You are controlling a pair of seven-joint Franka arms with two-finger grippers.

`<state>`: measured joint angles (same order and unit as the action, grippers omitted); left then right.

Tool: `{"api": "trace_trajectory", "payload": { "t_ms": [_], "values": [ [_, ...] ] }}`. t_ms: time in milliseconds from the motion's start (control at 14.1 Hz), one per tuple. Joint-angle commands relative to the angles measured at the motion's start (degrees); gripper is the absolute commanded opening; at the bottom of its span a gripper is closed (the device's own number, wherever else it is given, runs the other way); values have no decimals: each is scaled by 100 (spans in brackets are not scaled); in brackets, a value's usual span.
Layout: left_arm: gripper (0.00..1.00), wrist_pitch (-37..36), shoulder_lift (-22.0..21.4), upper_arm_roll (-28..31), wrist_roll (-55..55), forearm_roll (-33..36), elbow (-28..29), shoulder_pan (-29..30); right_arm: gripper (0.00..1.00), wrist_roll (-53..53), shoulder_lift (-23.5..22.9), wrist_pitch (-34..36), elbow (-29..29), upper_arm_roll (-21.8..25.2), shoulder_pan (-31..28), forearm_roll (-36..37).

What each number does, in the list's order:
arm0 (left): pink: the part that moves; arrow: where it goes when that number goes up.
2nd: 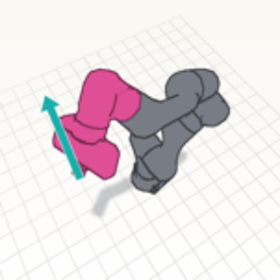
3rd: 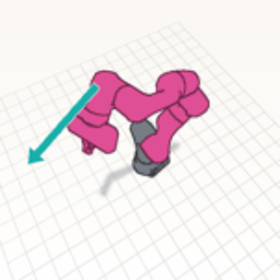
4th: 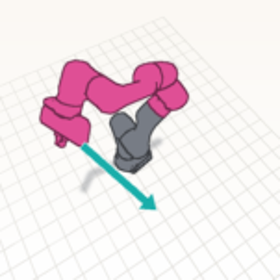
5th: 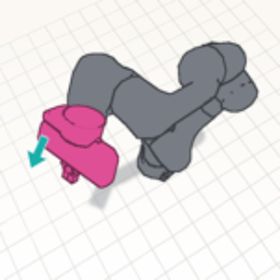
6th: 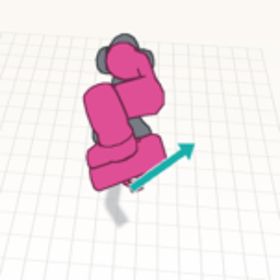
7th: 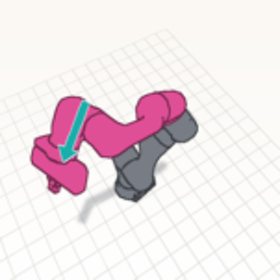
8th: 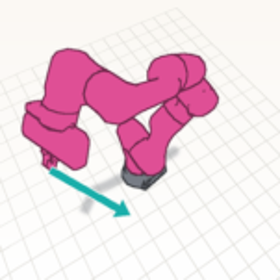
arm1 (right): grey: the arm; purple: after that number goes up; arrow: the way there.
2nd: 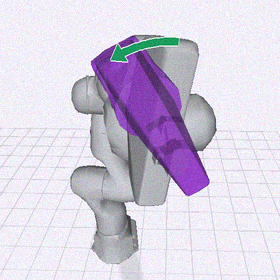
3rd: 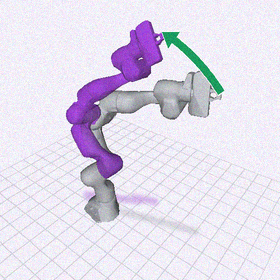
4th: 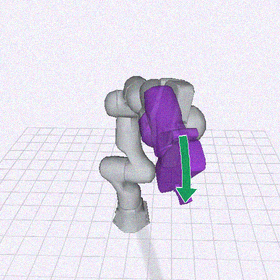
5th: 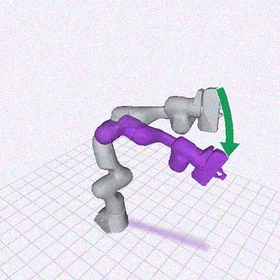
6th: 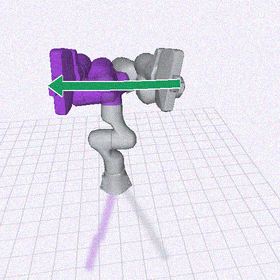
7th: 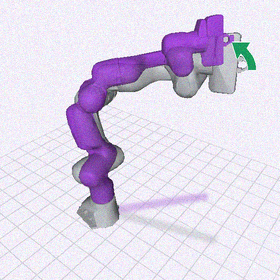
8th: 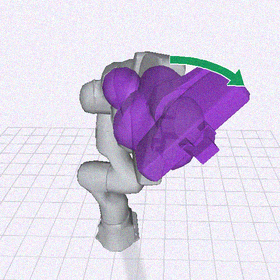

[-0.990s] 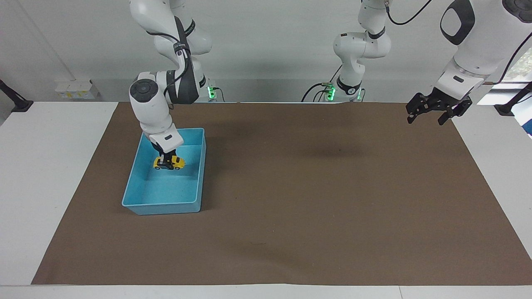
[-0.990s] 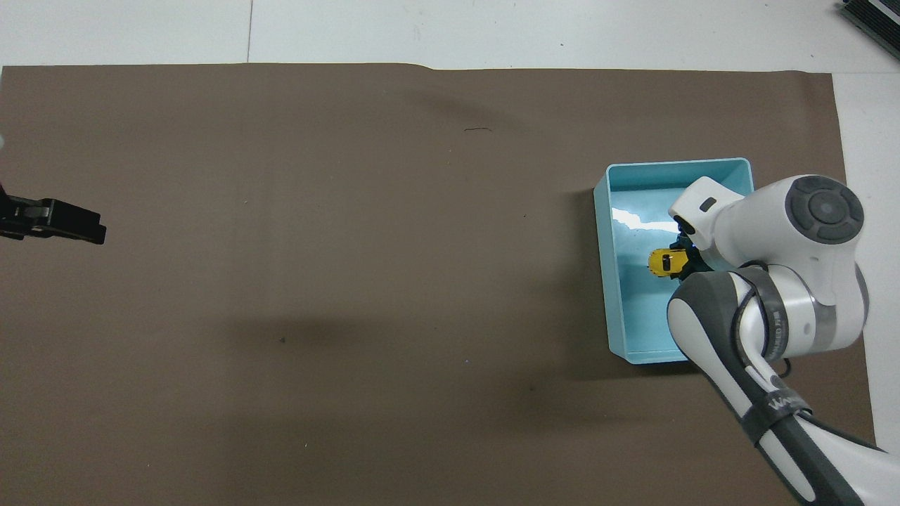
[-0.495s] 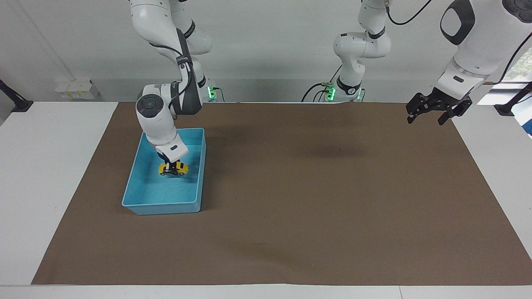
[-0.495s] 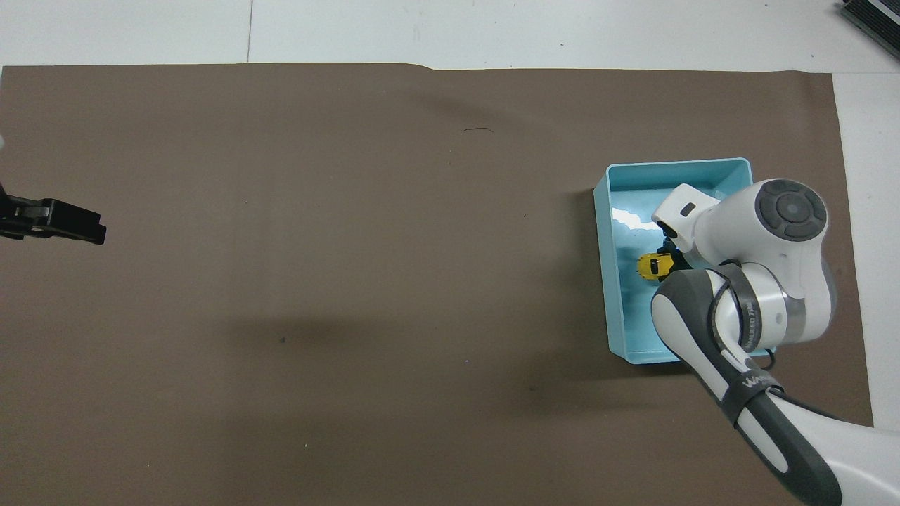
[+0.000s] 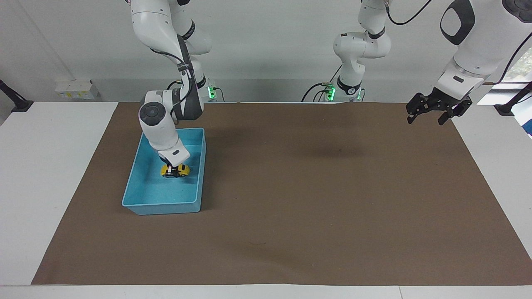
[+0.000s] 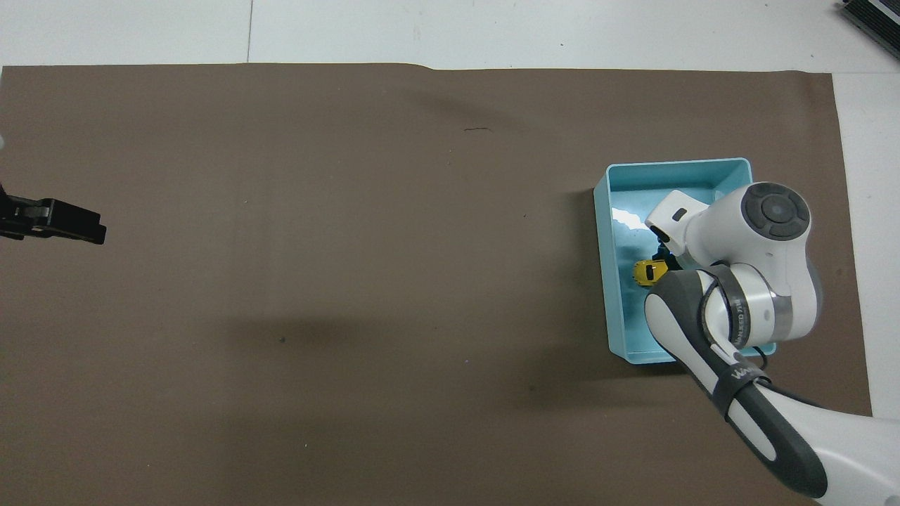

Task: Wind up and store yellow beetle car
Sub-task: 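Lower the car into the bin and open the right gripper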

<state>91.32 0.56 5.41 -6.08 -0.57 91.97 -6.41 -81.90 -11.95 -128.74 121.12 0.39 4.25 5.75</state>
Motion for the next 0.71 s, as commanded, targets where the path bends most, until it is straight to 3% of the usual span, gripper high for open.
{"api": "trace_trajectory", "payload": {
  "t_ms": [0,212,283,353,636],
  "values": [
    [100,-115,-12,-75,63,119,-65,87,54,-37,26,-90,52,-39,-30,-13],
    [100,-115,-21,-75,63,119,-65,87,56,95,26,-90,52,-39,-12,-22],
    [100,-115,-12,-75,63,119,-65,87,65,95,26,-90,43,-48,5,-22],
    [100,-115,-12,-75,63,119,-65,87,100,95,26,-81,43,-48,14,-22],
    [100,-115,-21,-75,63,119,-65,87,100,-36,69,-11,-124,-48,14,40]
  ]
}}
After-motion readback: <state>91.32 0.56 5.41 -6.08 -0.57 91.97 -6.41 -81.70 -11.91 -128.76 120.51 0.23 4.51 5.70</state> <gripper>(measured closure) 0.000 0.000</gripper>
